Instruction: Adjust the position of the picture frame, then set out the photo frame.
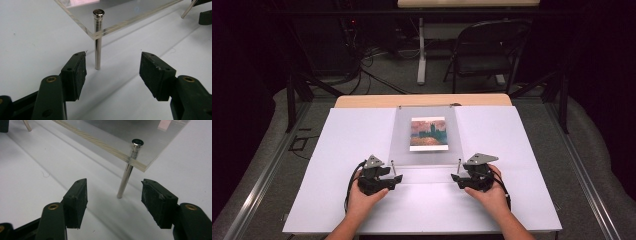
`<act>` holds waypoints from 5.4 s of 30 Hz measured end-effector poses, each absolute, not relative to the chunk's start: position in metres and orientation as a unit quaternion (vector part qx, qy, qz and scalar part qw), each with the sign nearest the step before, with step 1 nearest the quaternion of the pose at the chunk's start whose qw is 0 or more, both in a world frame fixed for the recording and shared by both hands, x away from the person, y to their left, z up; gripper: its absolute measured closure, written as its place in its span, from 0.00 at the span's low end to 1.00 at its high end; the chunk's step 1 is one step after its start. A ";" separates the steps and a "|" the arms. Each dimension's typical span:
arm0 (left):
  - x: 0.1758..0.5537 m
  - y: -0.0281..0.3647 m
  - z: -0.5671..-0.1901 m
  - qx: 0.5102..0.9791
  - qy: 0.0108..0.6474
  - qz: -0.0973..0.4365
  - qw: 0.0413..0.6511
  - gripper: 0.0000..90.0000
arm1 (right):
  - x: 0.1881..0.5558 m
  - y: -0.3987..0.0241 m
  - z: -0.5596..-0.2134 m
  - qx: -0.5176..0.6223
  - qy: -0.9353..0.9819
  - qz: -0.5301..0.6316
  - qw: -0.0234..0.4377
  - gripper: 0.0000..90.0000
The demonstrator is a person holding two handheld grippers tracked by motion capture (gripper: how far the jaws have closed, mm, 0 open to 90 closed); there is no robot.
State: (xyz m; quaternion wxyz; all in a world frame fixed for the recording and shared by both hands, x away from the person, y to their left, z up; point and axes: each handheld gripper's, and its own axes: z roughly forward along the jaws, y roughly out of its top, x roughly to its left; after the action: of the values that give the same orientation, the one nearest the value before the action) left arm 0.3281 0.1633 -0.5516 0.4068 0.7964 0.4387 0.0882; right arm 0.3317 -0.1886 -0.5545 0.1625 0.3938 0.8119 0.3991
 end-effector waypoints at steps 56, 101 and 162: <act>0.321 0.195 -0.491 0.790 0.465 0.090 0.389 0.48 | 0.312 -0.217 -0.501 0.397 0.825 0.368 0.161 0.53; 0.475 0.182 -0.491 0.750 0.555 0.101 0.346 0.39 | 0.469 -0.204 -0.493 0.479 0.789 0.359 0.142 0.39; 0.512 0.144 -0.526 0.750 0.571 -0.001 0.334 0.25 | 0.508 -0.186 -0.527 0.538 0.757 0.370 0.016 0.31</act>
State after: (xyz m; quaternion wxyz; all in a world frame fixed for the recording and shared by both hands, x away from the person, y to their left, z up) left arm 0.5120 0.1435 -0.5255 0.3340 0.7502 0.5707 -0.0010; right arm 0.5083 -0.1862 -0.5268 0.0157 0.5378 0.7575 0.3698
